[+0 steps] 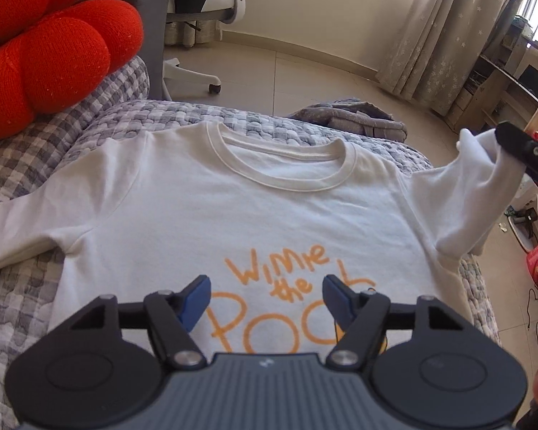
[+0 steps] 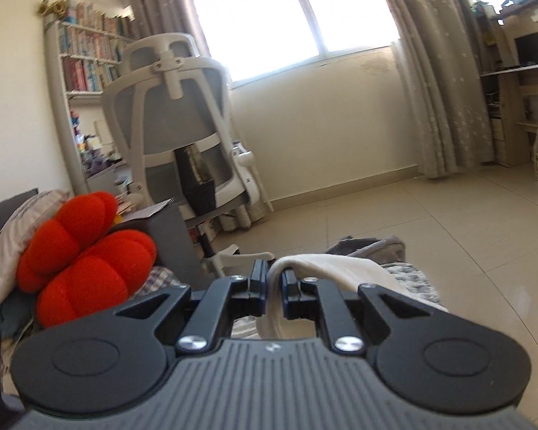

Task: Fold clothes
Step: 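Fold the held shirt side over the body toward the shirt center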

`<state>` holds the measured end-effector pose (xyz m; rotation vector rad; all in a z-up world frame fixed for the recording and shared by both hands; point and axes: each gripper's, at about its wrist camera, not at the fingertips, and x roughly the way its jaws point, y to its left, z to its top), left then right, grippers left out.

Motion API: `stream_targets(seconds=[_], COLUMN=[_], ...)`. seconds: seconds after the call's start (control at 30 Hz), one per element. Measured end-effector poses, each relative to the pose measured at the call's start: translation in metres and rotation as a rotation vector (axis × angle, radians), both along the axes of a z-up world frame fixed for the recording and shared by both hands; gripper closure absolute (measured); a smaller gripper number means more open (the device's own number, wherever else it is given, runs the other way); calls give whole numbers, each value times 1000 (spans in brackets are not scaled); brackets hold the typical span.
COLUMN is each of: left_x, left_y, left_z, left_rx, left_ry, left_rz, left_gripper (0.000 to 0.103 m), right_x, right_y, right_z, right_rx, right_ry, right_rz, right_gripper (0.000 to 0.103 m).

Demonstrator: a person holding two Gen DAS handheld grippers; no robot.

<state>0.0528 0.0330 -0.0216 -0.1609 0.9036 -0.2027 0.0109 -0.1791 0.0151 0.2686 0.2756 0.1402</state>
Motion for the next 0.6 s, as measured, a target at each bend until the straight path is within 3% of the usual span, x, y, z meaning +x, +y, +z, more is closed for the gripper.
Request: stream_targets(seconds=[0.03, 0.23, 0.4, 0.5, 0.6], left_x=[1, 10, 11, 10, 9], left_y=[5, 31, 36, 32, 30], left_z=[0, -11, -13, -14, -13], left_rx=[-16, -46, -42, -17, -10], left_ry=[-1, 24, 21, 12, 8], left_rz=[0, 54, 60, 55, 52], left_gripper=[48, 67, 67, 67, 62], right_x=[3, 19, 30, 28, 27], right_y=[9, 49, 66, 65, 63], right_z=[-3, -40, -76, -77, -71], right_rx=[-18, -83, -100, -82, -50], right_ry=[12, 167, 320, 329, 354], right_rz=[36, 186, 218, 213, 224], right_gripper=[91, 92, 94, 95, 87])
